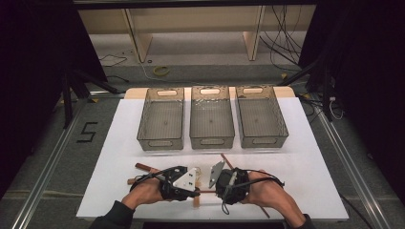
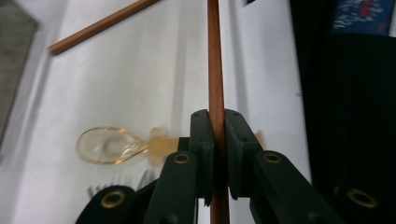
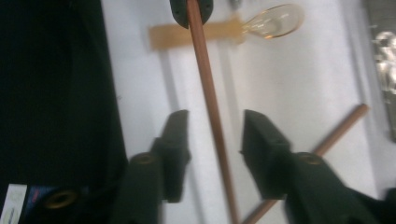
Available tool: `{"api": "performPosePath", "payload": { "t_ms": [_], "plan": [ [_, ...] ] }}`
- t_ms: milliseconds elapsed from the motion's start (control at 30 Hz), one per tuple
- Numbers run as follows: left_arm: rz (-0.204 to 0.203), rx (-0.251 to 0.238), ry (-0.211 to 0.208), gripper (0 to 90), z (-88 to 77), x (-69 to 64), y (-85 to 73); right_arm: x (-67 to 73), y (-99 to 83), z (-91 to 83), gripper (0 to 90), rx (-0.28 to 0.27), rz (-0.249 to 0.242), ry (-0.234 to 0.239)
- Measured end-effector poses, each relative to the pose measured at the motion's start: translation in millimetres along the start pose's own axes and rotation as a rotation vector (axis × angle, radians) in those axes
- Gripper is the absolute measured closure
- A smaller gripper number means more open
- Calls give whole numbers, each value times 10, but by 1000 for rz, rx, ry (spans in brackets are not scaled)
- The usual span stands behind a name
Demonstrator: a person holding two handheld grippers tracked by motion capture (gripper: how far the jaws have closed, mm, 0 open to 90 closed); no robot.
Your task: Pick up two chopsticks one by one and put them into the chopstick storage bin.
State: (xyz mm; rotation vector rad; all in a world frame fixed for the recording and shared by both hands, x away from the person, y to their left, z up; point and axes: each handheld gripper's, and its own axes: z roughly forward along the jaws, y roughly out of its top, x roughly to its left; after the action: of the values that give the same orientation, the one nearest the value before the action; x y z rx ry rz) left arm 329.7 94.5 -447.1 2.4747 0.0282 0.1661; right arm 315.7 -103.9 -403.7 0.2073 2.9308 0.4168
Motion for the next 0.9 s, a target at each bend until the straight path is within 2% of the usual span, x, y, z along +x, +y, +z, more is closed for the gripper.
{"api": "performPosePath", "payload": {
  "t_ms": [33, 67, 267, 433, 533, 700, 900],
  "plan": [
    [-19, -3, 10, 826, -12, 23, -17, -23, -18, -25, 570, -22, 20, -3],
    [-32, -4, 22, 826, -25, 45, -33, -35, -33, -52, 550, -39, 64, -5],
    [-158, -27, 117, 826, -132, 185, -108, -186, -150, -168, 442, -133, 241, -20],
    [-251, -65, 170, 826, -249, 285, -174, -236, -275, -192, 397, -178, 336, -32],
    [-301, -92, 206, 827, -338, 340, -207, -246, -358, -186, 380, -183, 391, -41],
    [-385, -141, 278, 827, -496, 449, -259, -268, -535, -71, 334, -153, 462, -33],
    [-471, -163, 355, 827, -647, 642, -380, -288, -721, 33, 317, -107, 529, -24]
  ]
}}
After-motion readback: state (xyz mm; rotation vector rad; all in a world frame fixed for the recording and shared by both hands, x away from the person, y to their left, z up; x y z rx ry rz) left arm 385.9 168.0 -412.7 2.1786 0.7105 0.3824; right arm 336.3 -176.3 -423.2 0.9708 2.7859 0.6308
